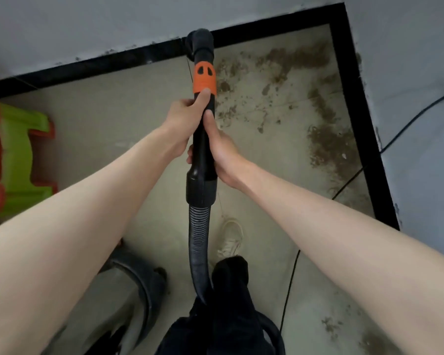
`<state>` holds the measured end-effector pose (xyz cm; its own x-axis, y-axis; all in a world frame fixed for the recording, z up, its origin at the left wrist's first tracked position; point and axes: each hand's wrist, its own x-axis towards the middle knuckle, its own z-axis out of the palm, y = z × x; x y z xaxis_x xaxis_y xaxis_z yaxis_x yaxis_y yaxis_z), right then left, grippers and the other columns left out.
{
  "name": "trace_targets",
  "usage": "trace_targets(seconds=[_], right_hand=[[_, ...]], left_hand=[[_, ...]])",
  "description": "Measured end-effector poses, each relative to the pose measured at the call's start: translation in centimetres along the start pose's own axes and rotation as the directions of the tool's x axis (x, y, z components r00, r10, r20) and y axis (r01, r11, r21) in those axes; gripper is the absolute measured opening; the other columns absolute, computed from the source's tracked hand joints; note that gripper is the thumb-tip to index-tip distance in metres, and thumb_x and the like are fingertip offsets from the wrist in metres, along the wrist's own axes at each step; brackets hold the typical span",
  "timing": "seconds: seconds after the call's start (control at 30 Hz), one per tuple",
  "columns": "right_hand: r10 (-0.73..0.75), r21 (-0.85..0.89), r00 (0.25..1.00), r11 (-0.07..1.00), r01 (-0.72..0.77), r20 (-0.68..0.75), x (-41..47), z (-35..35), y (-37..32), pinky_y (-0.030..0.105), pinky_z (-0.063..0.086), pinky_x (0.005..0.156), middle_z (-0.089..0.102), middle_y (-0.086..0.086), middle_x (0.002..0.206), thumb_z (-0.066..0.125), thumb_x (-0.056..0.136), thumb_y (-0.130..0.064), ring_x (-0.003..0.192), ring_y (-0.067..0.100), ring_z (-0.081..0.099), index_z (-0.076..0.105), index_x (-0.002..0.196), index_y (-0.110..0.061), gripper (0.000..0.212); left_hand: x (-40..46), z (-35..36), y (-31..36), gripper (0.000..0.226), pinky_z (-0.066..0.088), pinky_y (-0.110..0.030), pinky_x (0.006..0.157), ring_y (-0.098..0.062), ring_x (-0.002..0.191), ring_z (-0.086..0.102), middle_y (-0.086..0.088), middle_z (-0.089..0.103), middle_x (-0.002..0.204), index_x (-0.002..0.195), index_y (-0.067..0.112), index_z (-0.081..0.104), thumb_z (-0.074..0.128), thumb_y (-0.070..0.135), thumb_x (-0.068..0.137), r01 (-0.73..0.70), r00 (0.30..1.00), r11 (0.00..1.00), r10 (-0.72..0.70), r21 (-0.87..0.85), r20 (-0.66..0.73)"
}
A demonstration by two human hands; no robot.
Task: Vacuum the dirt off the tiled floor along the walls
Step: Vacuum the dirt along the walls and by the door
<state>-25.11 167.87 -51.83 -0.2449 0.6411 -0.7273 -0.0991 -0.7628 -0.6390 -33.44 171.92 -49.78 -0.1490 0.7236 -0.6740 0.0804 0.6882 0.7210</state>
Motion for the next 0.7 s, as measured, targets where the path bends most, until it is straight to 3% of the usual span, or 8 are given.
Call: trace_targets(seconds=[0.1,0.23,0.4,0.7], right_hand=[[-0.012,0.009,1.0,1.0,0.012,0.01,4.0,0.2,0.3,0.028,0.05,0.053,0.059,0.008,0.062,0.033,0.1,-0.057,0.052,0.019,0.06,0.057,0.104,-0.009,0.054],[-0.043,-0.081,0.999,0.996,0.042,-0.002,9.7,0.7,1.8,0.024,0.05,0.048,0.059,0.006,0.059,0.033,0.102,-0.054,0.048,0.016,0.06,0.056,0.096,-0.007,0.052],[-0.011,-0.14,1.0,0.99,0.013,0.019,16.4,0.7,4.3,0.022,0.051,0.049,0.059,0.008,0.066,0.036,0.102,-0.052,0.051,0.016,0.06,0.055,0.104,-0.006,0.05],[-0.031,-0.206,0.995,0.977,0.05,0.094,25.7,-0.3,9.9,0.023,0.057,0.058,0.063,0.005,0.074,0.049,0.1,-0.038,0.057,0.013,0.064,0.054,0.094,-0.011,0.028]], left_hand=[[4.4,-0.5,-0.4,0.028,0.05,-0.027,0.083,-0.018,0.091,0.061,-0.004,0.063,0.092,0.096,0.01,0.058,0.051,0.037,0.096,0.025,1.0,0.999,-0.025,0.022,-0.012],[10.4,-1.6,-2.4,0.032,0.047,-0.022,0.072,-0.013,0.088,0.061,-0.003,0.063,0.096,0.101,0.012,0.055,0.05,0.043,0.095,0.015,1.0,1.0,-0.014,0.024,-0.019],[17.1,-2.6,-5.9,0.034,0.046,-0.02,0.064,-0.013,0.081,0.06,-0.003,0.062,0.09,0.102,0.008,0.055,0.047,0.041,0.097,0.026,0.999,0.999,-0.025,0.042,-0.031],[26.2,-3.7,-12.8,0.034,0.048,-0.02,0.063,-0.013,0.078,0.061,-0.005,0.062,0.088,0.09,0.011,0.056,0.043,0.042,0.098,0.004,0.999,1.0,-0.004,-0.009,0.054]])
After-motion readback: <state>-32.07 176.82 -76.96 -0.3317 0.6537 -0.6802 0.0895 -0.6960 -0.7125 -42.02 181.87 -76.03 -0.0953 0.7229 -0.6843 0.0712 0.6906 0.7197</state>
